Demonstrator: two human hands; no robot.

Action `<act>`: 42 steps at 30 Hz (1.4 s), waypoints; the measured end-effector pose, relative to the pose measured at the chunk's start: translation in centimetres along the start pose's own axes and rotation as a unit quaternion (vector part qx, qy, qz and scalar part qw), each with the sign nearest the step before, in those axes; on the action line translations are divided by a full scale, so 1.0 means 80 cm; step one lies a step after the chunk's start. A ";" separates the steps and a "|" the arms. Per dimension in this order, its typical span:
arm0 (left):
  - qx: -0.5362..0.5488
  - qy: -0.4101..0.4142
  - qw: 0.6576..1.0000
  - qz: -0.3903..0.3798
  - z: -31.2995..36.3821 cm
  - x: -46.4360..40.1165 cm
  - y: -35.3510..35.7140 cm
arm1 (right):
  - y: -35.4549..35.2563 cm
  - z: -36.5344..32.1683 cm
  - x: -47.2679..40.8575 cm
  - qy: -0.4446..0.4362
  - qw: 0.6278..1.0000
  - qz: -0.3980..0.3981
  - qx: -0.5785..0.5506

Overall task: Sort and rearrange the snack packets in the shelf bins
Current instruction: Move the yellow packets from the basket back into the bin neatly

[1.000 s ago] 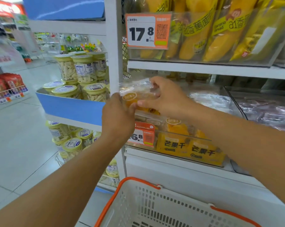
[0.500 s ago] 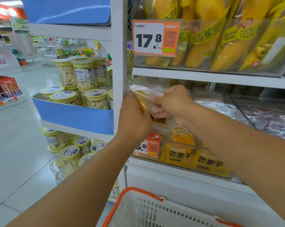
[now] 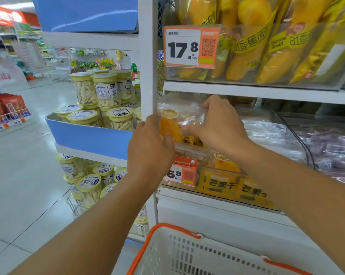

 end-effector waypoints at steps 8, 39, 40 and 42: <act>0.036 -0.004 0.999 -0.034 0.009 0.019 0.016 | 0.008 0.009 -0.005 0.075 0.991 -0.064 -0.088; -0.084 -0.067 0.992 -0.062 0.002 0.019 -0.009 | -0.008 -0.007 0.036 -0.033 0.999 -0.006 0.034; -0.078 -0.078 0.991 -0.079 -0.002 0.020 -0.008 | -0.009 -0.007 0.037 -0.040 0.999 -0.003 0.033; -0.034 -0.095 0.989 -0.103 -0.011 0.020 -0.006 | -0.006 -0.006 0.041 -0.050 0.998 -0.004 0.024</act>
Point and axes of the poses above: each hand's wrist, its own x-axis away from the middle knuckle, its own y-axis out of the palm, z = x × y, the point moved 6 cm from there along -x, towards the middle knuckle, and after that the axes turned 4 degrees about y, right-handed, at the moved point
